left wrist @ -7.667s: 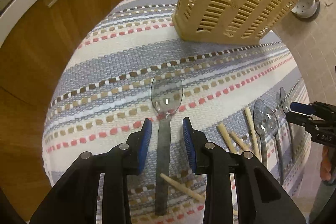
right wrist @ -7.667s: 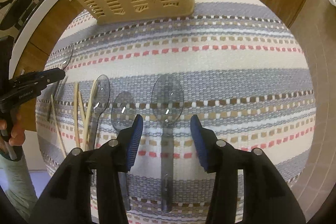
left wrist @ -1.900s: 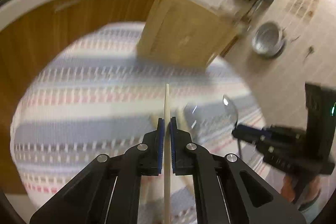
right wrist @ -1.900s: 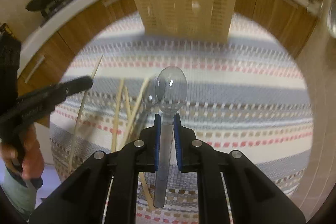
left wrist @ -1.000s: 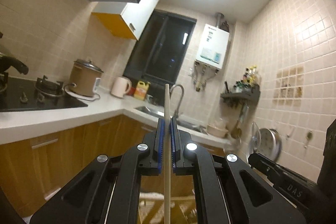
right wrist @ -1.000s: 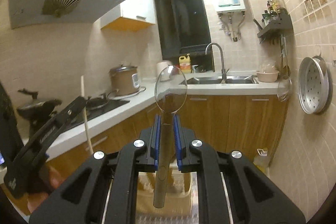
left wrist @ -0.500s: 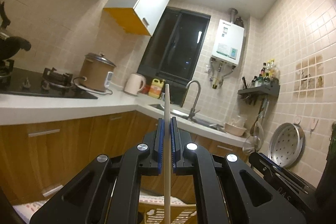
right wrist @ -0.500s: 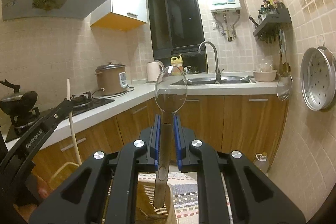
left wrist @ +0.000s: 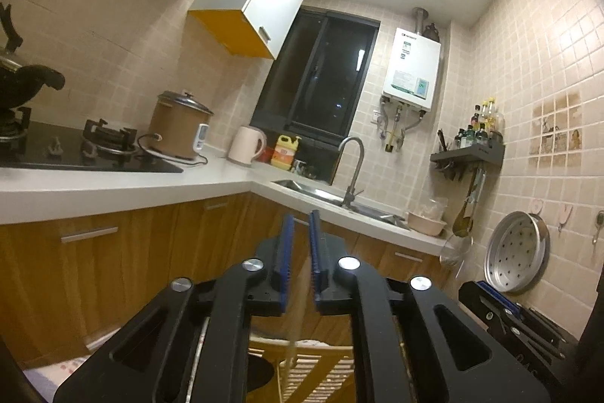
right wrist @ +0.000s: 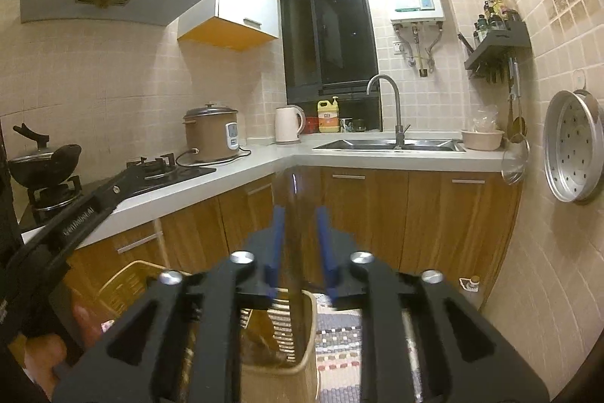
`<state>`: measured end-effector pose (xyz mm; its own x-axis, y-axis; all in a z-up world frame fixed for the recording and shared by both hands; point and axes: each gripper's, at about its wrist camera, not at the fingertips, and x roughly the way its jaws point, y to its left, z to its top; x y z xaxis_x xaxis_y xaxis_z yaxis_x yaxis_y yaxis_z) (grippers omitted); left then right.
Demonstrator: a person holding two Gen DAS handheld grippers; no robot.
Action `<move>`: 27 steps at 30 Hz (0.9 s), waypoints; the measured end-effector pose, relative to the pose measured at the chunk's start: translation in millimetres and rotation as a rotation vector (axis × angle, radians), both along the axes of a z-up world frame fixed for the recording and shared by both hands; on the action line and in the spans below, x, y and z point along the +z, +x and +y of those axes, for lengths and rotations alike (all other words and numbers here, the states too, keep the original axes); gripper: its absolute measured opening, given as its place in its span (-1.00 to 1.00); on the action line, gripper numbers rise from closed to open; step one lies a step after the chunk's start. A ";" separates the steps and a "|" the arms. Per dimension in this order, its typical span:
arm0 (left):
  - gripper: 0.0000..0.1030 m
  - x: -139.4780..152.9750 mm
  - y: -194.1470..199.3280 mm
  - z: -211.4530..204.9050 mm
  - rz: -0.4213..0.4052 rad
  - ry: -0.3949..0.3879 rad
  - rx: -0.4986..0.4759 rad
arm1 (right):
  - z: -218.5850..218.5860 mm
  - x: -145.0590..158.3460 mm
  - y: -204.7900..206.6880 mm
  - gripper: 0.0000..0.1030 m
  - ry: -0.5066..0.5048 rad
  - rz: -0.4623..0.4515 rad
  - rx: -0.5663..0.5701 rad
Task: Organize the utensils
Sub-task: 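Carry the chopstick and spoon over the beige basket and open both tools, then move both open tools back down toward the remaining chopsticks and spoon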
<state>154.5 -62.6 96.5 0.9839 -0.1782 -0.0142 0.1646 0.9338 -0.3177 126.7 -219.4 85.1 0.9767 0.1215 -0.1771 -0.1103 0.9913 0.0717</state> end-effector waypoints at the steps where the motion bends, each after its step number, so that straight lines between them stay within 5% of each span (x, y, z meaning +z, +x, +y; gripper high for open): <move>1: -0.67 2.3 -2.3 3.0 0.000 -0.001 -0.002 | -0.6 1.9 -4.9 -0.40 0.001 -0.006 -0.005; 12: -0.63 23.4 -52.7 35.3 0.105 0.016 -0.052 | 2.7 26.3 -64.0 -0.40 0.010 0.034 0.002; 18: -0.60 3.9 -72.4 57.4 0.407 0.037 -0.139 | 11.9 22.7 -94.2 -0.40 0.017 0.231 0.034; 23: -0.60 -51.8 -81.3 81.1 0.720 0.002 -0.241 | 22.2 -7.4 -107.5 -0.40 0.067 0.483 0.128; 27: -0.60 -97.8 -94.3 80.2 0.858 0.043 -0.281 | 32.0 -48.1 -104.8 -0.40 0.138 0.706 0.206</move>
